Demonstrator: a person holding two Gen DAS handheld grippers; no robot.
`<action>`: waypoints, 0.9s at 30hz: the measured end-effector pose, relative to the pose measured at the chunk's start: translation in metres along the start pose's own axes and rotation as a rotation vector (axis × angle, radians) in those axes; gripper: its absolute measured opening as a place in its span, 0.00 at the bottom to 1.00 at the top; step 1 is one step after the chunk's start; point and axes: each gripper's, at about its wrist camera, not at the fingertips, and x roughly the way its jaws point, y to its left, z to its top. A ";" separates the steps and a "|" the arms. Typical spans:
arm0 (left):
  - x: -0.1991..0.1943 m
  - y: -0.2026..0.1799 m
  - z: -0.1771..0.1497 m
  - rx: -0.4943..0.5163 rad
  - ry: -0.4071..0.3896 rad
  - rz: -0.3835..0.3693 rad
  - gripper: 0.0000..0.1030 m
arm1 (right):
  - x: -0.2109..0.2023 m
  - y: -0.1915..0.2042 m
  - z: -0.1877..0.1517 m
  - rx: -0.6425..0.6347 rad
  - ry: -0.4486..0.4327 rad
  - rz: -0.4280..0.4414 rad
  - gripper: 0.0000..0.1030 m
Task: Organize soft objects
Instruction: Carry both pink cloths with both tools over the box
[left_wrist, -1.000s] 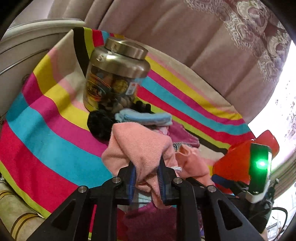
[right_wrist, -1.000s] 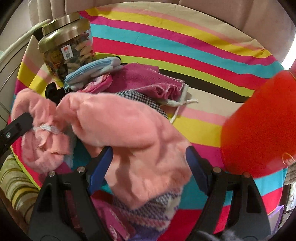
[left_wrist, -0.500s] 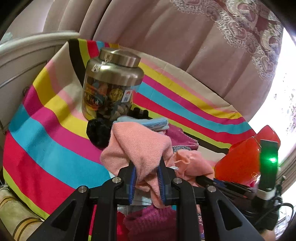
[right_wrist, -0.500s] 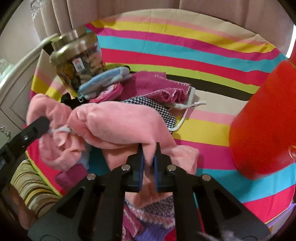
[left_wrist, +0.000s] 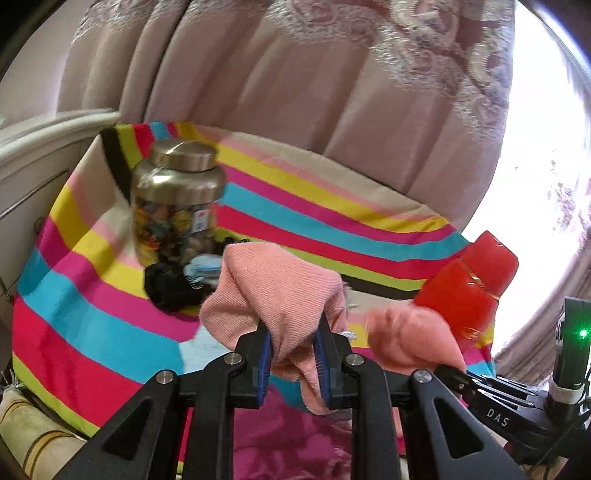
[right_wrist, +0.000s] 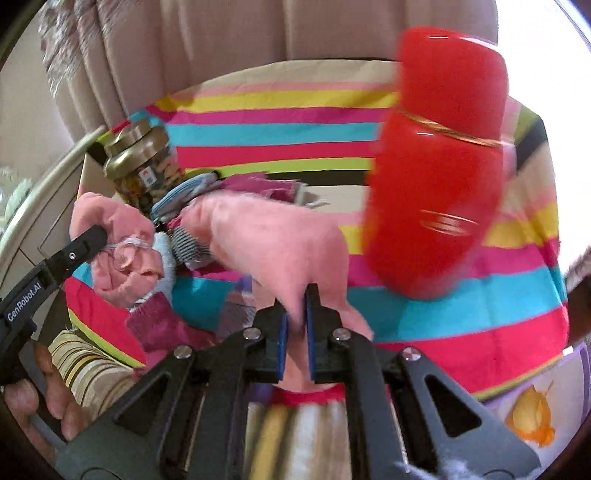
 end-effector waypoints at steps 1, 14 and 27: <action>-0.003 -0.006 0.001 0.011 -0.004 -0.013 0.21 | -0.008 -0.008 -0.002 0.016 -0.007 -0.007 0.10; -0.025 -0.097 -0.016 0.126 0.054 -0.224 0.21 | -0.086 -0.114 -0.040 0.173 -0.048 -0.158 0.10; -0.031 -0.183 -0.060 0.254 0.211 -0.432 0.21 | -0.128 -0.193 -0.083 0.299 -0.028 -0.292 0.11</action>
